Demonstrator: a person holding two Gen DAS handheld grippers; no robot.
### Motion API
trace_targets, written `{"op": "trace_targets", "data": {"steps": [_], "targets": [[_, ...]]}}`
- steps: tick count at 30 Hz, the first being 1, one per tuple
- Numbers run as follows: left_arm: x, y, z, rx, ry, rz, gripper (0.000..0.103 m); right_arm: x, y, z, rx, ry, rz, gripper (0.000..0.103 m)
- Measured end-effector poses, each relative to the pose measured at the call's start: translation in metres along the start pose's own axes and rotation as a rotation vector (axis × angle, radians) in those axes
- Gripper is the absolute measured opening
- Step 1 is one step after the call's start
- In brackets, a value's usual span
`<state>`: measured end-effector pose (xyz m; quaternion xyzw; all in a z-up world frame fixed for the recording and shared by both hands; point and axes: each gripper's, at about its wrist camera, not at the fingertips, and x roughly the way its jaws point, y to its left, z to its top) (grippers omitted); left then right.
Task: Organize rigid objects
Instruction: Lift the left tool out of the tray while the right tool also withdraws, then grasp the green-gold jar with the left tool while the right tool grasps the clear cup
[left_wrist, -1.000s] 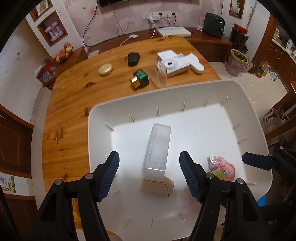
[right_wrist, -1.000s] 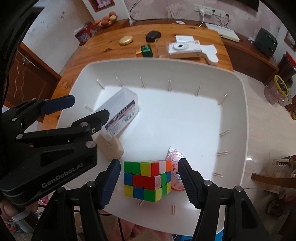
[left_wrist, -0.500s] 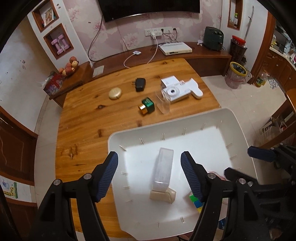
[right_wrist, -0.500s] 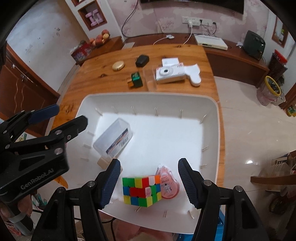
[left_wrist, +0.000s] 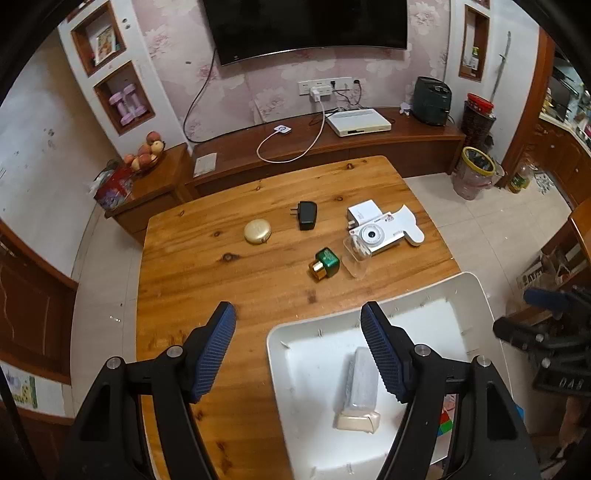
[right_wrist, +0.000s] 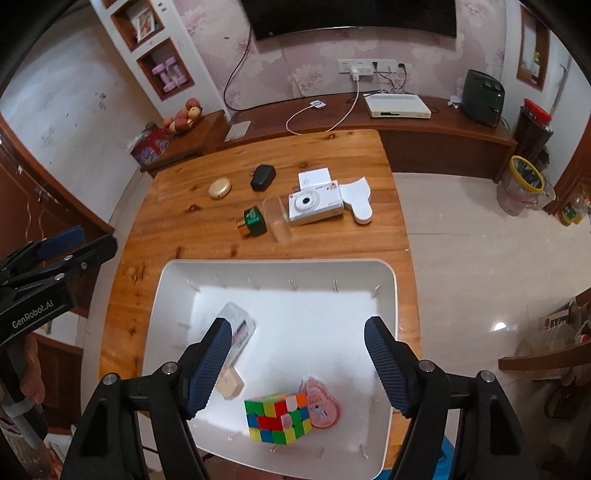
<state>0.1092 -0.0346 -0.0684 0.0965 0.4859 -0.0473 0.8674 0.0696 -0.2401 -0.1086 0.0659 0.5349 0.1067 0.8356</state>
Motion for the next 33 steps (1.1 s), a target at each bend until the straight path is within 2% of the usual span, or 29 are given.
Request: {"op": "trace_targets", "data": {"steps": [6,9,11,16,22,29,33], "targets": [[0.012,0.007,0.025,0.071,0.007,-0.045,0.074,-0.004,0.007,0.032,-0.018,-0.037,-0.038,0.075],[0.027,0.006,0.036,0.137,0.029,-0.094,0.074,-0.003,0.017,0.054,-0.044,-0.062,-0.063,0.075],[0.044,0.003,0.041,0.198,0.053,-0.149,0.074,0.000,0.024,0.071,-0.060,-0.077,-0.076,0.075],[0.091,-0.002,0.046,0.292,0.116,-0.192,0.074,0.021,0.034,0.102,-0.090,-0.089,-0.107,0.075],[0.152,-0.006,0.047,0.352,0.198,-0.259,0.074,0.072,0.039,0.127,-0.116,-0.028,-0.121,0.075],[0.207,-0.011,0.044,0.387,0.265,-0.337,0.074,0.134,0.038,0.130,-0.116,0.072,-0.111,0.075],[0.227,-0.013,0.042,0.400,0.289,-0.352,0.074,0.163,0.038,0.128,-0.105,0.120,-0.104,0.075]]}}
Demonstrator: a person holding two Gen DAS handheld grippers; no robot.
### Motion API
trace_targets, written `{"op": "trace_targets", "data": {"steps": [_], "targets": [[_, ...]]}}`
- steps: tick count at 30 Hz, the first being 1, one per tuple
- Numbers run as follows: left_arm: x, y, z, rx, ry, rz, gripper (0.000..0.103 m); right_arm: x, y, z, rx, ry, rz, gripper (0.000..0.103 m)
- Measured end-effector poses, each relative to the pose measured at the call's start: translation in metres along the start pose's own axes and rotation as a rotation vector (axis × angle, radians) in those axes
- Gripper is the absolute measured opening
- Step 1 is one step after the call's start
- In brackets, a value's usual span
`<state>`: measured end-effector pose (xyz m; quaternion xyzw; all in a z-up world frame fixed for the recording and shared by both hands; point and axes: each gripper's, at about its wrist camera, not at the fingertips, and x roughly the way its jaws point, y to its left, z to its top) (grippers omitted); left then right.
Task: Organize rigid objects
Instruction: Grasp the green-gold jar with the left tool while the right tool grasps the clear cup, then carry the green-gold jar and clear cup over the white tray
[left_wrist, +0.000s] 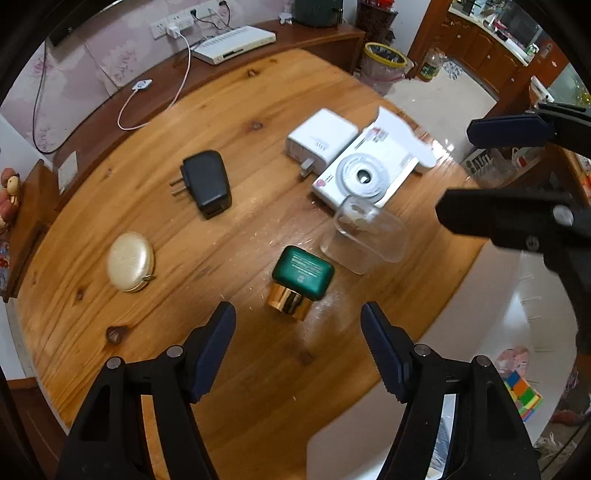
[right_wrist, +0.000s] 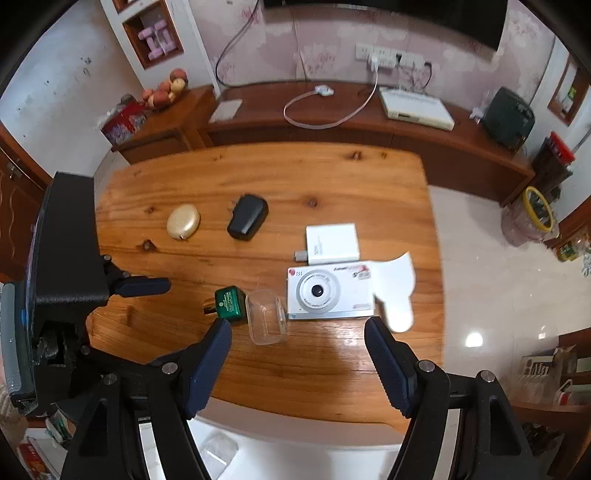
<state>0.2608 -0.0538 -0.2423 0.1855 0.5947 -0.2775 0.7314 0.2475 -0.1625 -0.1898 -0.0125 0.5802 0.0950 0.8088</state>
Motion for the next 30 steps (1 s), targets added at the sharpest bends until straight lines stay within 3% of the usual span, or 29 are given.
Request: {"op": "trace_targets", "data": {"steps": [9,16,23,30], "targets": [[0.028,0.009,0.008,-0.006,0.020,-0.048,0.072,0.037,-0.009,0.001,0.040,0.064,0.009,0.075],[0.037,0.010,0.012,-0.006,0.011,-0.087,0.052,0.050,-0.014,-0.001,0.064,0.093,0.036,0.075],[0.040,0.013,0.017,-0.020,-0.014,-0.114,0.045,0.059,-0.011,0.003,0.076,0.106,0.067,0.075],[0.040,0.021,0.010,-0.032,-0.028,-0.119,0.045,0.072,-0.005,0.009,0.080,0.127,0.081,0.075]]}}
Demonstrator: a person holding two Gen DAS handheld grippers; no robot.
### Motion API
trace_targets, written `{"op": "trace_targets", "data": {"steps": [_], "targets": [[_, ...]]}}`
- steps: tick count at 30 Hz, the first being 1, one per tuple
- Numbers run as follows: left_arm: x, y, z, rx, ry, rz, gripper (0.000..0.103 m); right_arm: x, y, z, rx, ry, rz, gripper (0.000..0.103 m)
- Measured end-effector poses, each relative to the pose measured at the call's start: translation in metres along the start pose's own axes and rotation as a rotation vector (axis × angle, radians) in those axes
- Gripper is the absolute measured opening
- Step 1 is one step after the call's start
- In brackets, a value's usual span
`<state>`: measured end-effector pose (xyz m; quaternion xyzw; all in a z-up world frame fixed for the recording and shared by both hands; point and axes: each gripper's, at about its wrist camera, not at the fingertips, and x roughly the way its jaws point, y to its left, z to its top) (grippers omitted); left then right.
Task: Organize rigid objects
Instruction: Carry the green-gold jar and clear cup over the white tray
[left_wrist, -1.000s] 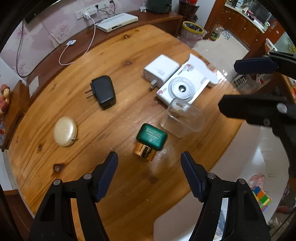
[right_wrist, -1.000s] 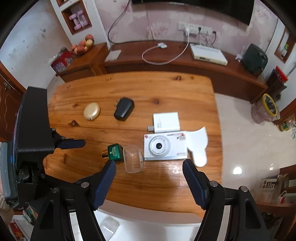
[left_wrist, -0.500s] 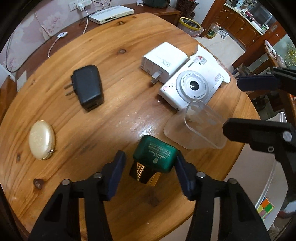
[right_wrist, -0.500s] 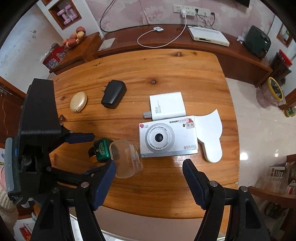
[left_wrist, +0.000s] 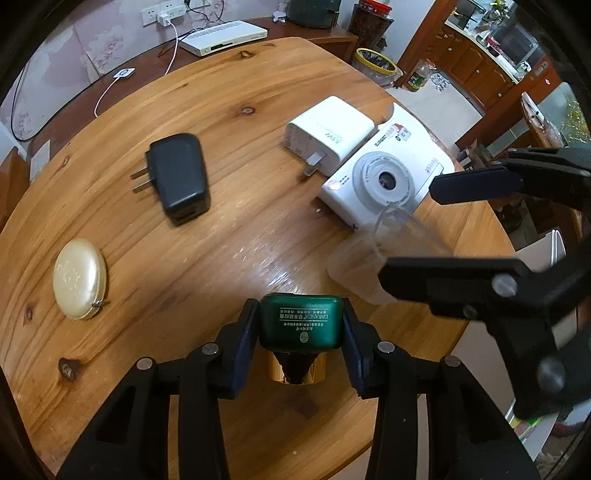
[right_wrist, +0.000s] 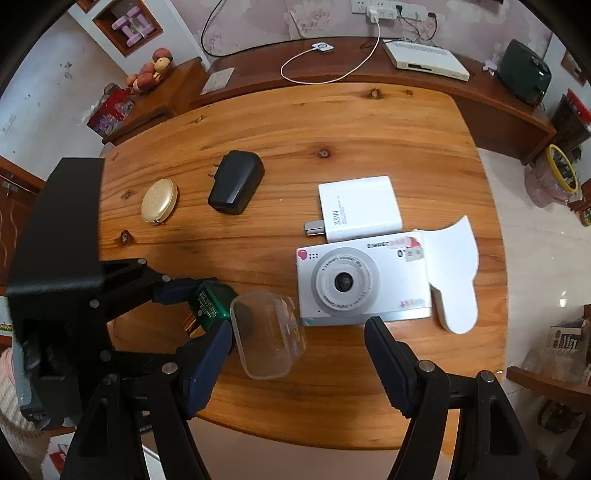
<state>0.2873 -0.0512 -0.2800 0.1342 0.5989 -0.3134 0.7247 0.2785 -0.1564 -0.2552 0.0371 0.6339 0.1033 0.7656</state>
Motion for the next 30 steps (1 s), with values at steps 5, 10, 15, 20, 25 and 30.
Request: {"op": "trace_targets", "data": {"steps": [5,10,15,20,25,30], "targets": [[-0.004,0.004,-0.009,-0.010,0.007,0.029,0.045,0.010,0.002,0.005,0.012,0.025,0.011,0.075],[-0.011,0.015,-0.019,-0.068,-0.004,0.050,0.045,0.019,0.013,0.005,-0.027,0.041,-0.042,0.073],[-0.022,0.026,-0.021,-0.122,-0.026,0.064,0.045,0.022,0.026,0.006,-0.073,0.065,-0.094,0.043],[-0.034,0.023,-0.025,-0.138,-0.046,0.078,0.045,0.027,0.041,0.003,-0.118,0.092,-0.137,0.032],[-0.048,0.019,-0.030,-0.164,-0.065,0.097,0.045,0.026,0.047,-0.001,-0.137,0.077,-0.163,0.029],[-0.075,0.016,-0.038,-0.207,-0.110,0.108,0.045,0.010,0.048,-0.011,-0.119,0.052,-0.125,0.028]]}}
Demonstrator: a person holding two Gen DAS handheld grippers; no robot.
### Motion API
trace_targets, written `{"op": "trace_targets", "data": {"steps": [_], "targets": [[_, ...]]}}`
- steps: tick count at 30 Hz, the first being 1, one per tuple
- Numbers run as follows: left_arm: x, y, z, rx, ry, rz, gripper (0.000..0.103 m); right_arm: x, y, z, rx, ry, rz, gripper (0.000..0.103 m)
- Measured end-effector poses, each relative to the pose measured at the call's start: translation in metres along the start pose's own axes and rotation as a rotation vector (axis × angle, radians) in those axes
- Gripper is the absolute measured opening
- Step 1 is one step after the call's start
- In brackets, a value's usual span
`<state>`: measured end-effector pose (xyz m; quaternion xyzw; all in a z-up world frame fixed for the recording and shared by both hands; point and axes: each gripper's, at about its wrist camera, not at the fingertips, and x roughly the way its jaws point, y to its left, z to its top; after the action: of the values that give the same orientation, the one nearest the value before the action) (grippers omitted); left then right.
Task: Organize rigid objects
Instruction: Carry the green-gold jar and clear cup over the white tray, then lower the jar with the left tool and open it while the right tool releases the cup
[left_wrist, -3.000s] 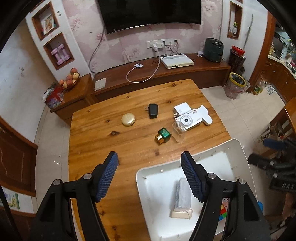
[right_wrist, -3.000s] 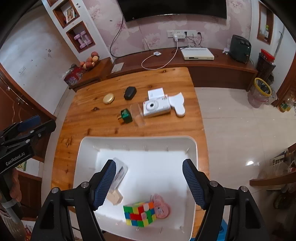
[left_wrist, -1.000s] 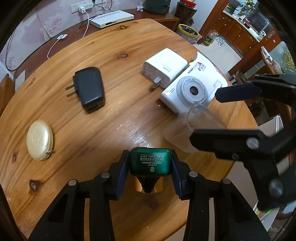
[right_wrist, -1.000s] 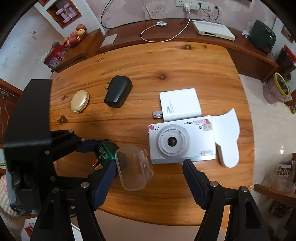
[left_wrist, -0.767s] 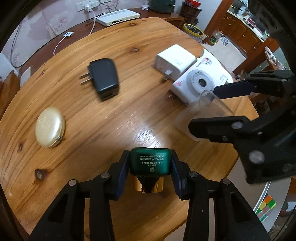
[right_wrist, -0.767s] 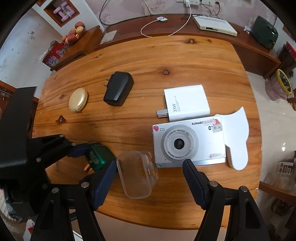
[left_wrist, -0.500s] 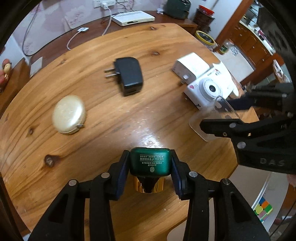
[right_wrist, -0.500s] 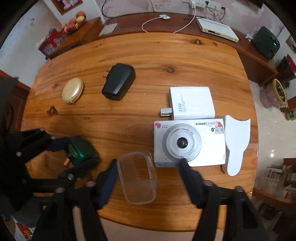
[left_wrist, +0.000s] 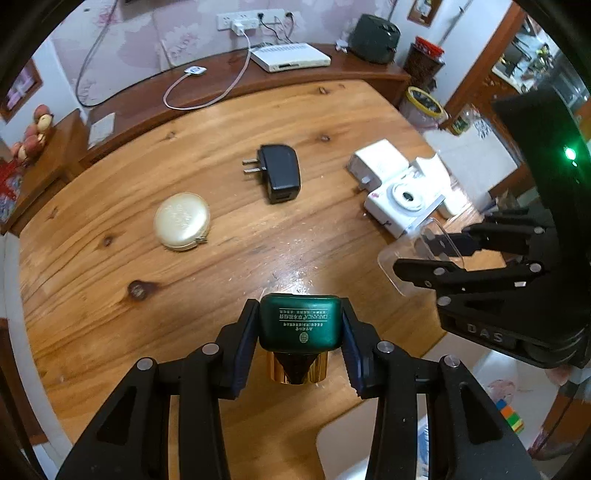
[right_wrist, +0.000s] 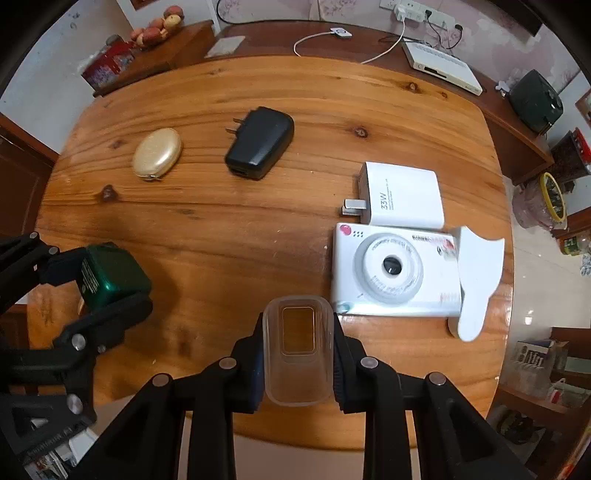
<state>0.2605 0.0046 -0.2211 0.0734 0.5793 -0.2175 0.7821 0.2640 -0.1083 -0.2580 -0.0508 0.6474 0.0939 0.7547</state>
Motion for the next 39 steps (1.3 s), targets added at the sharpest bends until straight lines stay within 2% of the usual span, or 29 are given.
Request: {"op": "trace_targets", "data": {"steps": [7,15,22,31,39], "targets": [[-0.056,-0.019,-0.015,-0.040,-0.075,0.026,0.045,-0.065,-0.005,-0.027,0.017,-0.114,0.075,0.028],[-0.129,-0.061,-0.037,-0.053,-0.176,0.071,0.045,-0.156,-0.014,-0.066,0.002,-0.285,0.142,0.028],[-0.162,-0.102,-0.068,-0.071,-0.207,0.104,0.045,-0.218,-0.027,-0.117,0.002,-0.398,0.168,0.028],[-0.162,-0.143,-0.113,-0.094,-0.197,0.157,0.045,-0.231,-0.044,-0.178,0.032,-0.423,0.172,0.028],[-0.121,-0.156,-0.159,-0.149,-0.084,0.160,0.045,-0.193,-0.055,-0.219,0.057,-0.331,0.145,0.028]]}}
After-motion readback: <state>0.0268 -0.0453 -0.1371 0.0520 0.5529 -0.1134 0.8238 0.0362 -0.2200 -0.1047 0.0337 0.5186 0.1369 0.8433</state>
